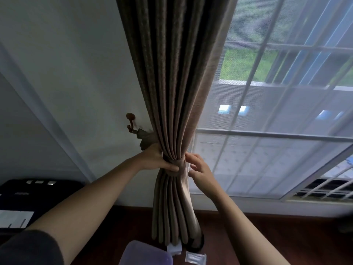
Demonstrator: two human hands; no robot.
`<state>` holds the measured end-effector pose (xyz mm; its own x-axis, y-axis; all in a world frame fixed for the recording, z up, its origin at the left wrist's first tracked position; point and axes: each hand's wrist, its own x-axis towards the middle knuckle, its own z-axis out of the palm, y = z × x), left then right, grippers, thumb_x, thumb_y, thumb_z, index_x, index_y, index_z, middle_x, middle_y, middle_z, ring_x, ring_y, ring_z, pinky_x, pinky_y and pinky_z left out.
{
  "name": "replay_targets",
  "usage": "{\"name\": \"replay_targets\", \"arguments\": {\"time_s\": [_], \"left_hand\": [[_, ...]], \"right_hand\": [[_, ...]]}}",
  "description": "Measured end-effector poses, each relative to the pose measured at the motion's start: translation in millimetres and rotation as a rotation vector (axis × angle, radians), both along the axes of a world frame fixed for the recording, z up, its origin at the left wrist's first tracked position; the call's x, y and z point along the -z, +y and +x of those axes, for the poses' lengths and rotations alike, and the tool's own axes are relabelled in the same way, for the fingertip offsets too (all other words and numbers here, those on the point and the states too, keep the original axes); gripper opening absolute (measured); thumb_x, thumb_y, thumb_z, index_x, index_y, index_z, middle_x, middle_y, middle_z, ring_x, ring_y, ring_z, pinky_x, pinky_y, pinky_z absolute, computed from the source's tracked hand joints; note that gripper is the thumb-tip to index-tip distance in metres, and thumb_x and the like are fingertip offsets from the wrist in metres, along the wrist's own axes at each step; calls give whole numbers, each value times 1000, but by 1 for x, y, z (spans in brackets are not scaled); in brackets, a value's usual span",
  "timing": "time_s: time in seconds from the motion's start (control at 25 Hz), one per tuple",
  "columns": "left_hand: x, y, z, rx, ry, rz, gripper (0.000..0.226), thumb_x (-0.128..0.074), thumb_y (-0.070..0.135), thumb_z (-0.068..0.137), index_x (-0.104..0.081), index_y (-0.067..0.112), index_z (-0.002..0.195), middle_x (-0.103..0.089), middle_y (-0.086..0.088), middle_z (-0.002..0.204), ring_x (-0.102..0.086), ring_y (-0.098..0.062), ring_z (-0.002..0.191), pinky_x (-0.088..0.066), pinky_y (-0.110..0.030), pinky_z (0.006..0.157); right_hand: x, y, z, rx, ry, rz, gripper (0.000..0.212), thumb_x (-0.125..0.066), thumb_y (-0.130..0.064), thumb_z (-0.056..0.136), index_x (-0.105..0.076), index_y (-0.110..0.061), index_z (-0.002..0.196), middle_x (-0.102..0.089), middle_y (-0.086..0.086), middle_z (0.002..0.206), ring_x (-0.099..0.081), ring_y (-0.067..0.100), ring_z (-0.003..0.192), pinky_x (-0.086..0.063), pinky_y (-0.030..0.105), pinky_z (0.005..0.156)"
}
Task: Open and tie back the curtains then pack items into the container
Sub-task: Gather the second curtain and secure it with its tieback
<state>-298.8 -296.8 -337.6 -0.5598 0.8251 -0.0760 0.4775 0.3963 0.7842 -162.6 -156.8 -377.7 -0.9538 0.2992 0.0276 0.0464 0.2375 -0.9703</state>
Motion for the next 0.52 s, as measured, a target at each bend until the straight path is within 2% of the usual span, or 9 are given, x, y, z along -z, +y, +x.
{"name": "replay_targets", "arguments": {"time_s": [0.08, 0.2, 0.28, 0.36, 0.44, 0.52], "left_hand": [[3, 2, 2, -53, -59, 45, 59, -88, 25, 58, -64, 26, 112, -65, 9, 112, -58, -6, 108, -46, -29, 100], [7, 4, 5, -73, -160, 66, 63, -88, 27, 56, -65, 22, 114, -69, 5, 111, -61, -8, 107, -50, -34, 96], [5, 8, 7, -81, -206, 64, 67, -87, 24, 58, -61, 21, 120, -66, 4, 113, -60, -10, 109, -50, -29, 93], [3, 10, 6, -90, -234, 44, 68, -86, 19, 61, -58, 20, 122, -65, 5, 113, -58, -10, 108, -49, -23, 88], [2, 10, 5, -81, -269, 28, 64, -84, 17, 62, -59, 20, 121, -65, 4, 111, -58, -11, 108, -49, -25, 90], [2, 10, 5, -76, -290, 23, 59, -83, 14, 64, -61, 19, 118, -66, 3, 110, -59, -11, 107, -49, -27, 92]], "right_hand": [[-2, 2, -3, 23, 9, 47, 43, -47, 1, 84, -61, -20, 118, -57, -5, 106, -58, 11, 108, -44, 16, 88], [-7, 8, -5, 56, 13, 162, 22, -52, 2, 90, -60, -16, 100, -59, 4, 100, -64, 16, 89, -46, 13, 75], [-13, 13, -6, 51, 18, 193, 26, -58, -1, 88, -52, -26, 96, -55, 5, 105, -66, 11, 79, -47, 15, 69], [-18, 19, -7, 17, 15, 179, 40, -61, -3, 87, -43, -37, 99, -54, 5, 111, -67, 5, 74, -48, 16, 64], [-24, 23, -10, -44, -2, 225, 47, -62, -4, 87, -40, -39, 109, -54, -1, 118, -66, 9, 76, -48, 15, 62], [-27, 25, -13, -107, -16, 271, 49, -61, -2, 86, -42, -30, 122, -54, -5, 124, -65, 8, 76, -47, 15, 64]]}}
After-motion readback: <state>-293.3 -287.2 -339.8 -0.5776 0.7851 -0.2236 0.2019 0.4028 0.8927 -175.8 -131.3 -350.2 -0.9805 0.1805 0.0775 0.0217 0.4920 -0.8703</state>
